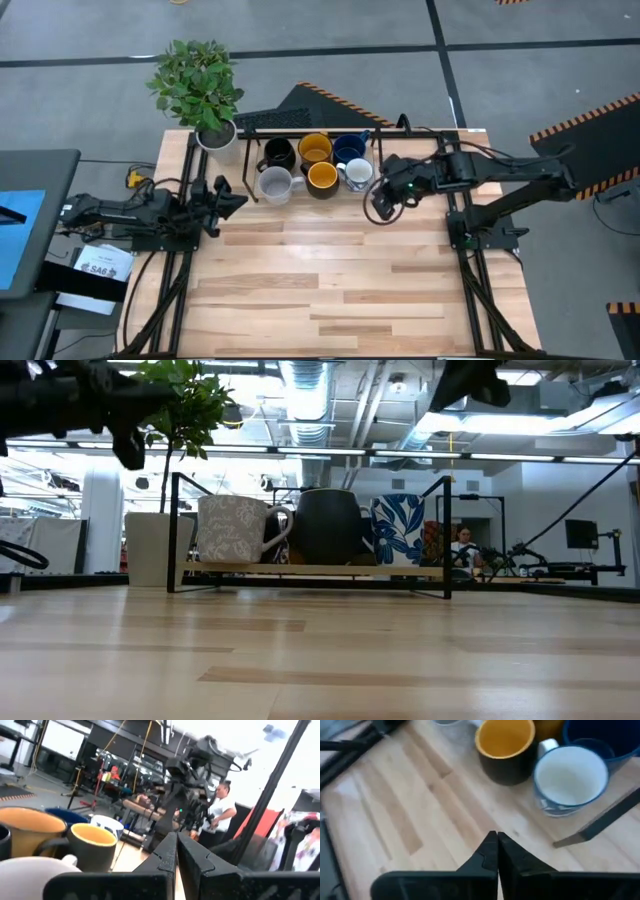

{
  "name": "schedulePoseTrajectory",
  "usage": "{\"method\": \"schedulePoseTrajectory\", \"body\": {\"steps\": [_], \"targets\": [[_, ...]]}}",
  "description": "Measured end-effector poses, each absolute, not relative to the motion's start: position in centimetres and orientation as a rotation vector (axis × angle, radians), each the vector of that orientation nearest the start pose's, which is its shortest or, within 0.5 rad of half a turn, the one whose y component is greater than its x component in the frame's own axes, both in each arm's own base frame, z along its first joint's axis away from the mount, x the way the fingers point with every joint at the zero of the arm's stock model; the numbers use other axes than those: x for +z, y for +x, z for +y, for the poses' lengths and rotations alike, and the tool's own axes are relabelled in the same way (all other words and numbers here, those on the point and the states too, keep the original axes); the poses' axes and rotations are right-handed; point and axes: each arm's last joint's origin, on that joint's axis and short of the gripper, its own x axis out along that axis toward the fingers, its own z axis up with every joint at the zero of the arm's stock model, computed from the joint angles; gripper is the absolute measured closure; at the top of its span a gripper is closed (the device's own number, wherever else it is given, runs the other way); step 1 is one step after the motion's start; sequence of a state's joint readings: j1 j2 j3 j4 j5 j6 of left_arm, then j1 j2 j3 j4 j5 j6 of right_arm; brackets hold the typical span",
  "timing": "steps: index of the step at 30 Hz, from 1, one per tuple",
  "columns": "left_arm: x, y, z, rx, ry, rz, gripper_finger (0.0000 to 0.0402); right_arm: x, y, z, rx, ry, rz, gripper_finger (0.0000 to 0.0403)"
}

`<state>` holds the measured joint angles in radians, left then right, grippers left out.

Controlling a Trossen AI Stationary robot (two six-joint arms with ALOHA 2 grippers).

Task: Place coffee mugs
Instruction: Return to Home Position

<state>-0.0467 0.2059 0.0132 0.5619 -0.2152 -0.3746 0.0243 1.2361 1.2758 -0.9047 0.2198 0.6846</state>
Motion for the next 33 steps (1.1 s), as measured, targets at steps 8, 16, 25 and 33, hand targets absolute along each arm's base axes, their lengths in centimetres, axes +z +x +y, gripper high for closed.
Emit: {"method": "schedulePoseTrajectory", "body": {"steps": [8, 16, 25, 33], "targets": [[19.9, 10.3, 0.1, 0.11, -0.401, -0.34, 0.0401, 34.1, 21.8, 2.3, -0.328, 0.58, 0.646, 0.0386], [18.7, 10.7, 0.1, 0.128, -0.428, -0.217, 0.0401, 31.4, 18.5, 2.3, -0.196, 0.597, 0.329, 0.0384], [16.0, 10.8, 0.1, 0.186, -0.391, 0.062, 0.0401, 25.4, 15.7, 1.4, -0.075, 0.511, 0.098, 0.0384], [15.6, 10.8, 0.1, 0.186, -0.385, 0.113, 0.0401, 20.2, 12.6, 1.4, -0.031, 0.497, 0.061, 0.0384]]}}
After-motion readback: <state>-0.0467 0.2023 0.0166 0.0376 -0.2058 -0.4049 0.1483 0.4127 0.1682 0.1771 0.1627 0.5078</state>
